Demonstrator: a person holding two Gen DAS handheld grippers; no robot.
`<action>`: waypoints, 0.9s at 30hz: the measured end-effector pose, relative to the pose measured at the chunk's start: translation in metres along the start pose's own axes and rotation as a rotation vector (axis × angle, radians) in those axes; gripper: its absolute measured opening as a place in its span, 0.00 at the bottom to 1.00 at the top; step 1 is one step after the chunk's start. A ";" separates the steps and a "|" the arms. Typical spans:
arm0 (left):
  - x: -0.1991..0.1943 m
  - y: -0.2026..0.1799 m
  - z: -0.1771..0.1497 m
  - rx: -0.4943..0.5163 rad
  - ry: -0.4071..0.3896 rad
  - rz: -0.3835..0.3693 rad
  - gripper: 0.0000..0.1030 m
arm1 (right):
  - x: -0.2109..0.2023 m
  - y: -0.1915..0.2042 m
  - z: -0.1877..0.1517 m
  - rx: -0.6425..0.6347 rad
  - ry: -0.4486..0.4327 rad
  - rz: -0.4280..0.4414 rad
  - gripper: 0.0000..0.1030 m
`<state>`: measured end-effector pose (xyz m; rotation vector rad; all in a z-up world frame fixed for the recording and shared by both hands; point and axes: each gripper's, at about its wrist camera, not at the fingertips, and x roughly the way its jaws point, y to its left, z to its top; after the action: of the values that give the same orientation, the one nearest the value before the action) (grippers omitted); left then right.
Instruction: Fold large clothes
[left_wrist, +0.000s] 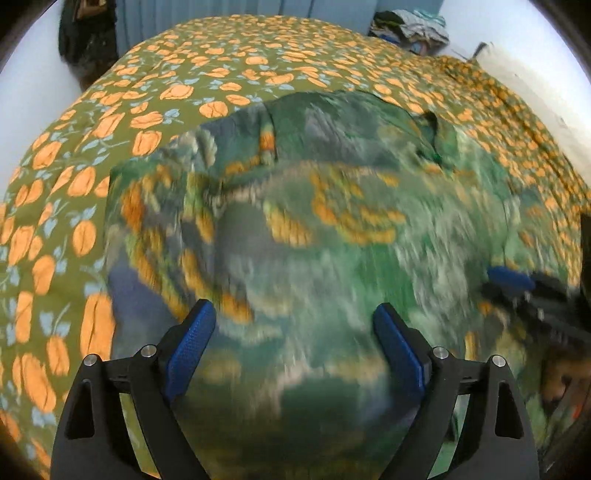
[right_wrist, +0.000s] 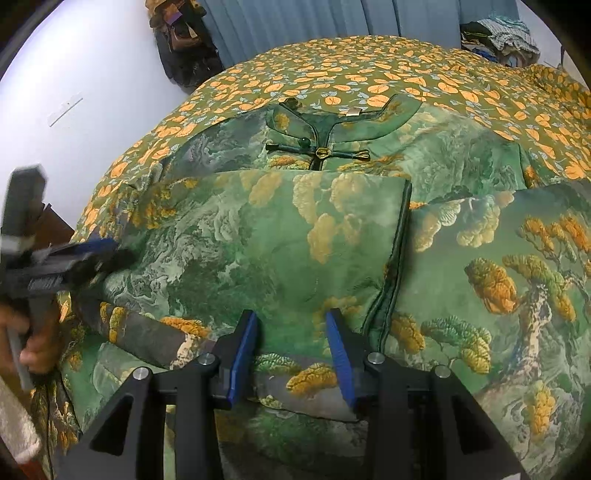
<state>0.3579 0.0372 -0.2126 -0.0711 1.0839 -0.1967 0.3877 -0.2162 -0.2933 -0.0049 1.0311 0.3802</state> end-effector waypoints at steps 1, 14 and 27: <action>-0.003 -0.002 -0.005 0.000 0.005 0.003 0.86 | 0.000 0.001 0.001 -0.003 0.005 -0.011 0.37; -0.078 -0.017 -0.084 0.017 -0.030 0.019 0.90 | -0.062 0.034 -0.018 -0.028 -0.043 -0.135 0.59; -0.111 -0.031 -0.128 0.005 -0.119 0.095 0.91 | -0.127 0.033 -0.068 -0.070 -0.094 -0.394 0.64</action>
<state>0.1913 0.0334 -0.1714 -0.0258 0.9661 -0.1083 0.2631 -0.2364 -0.2165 -0.2477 0.8985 0.0566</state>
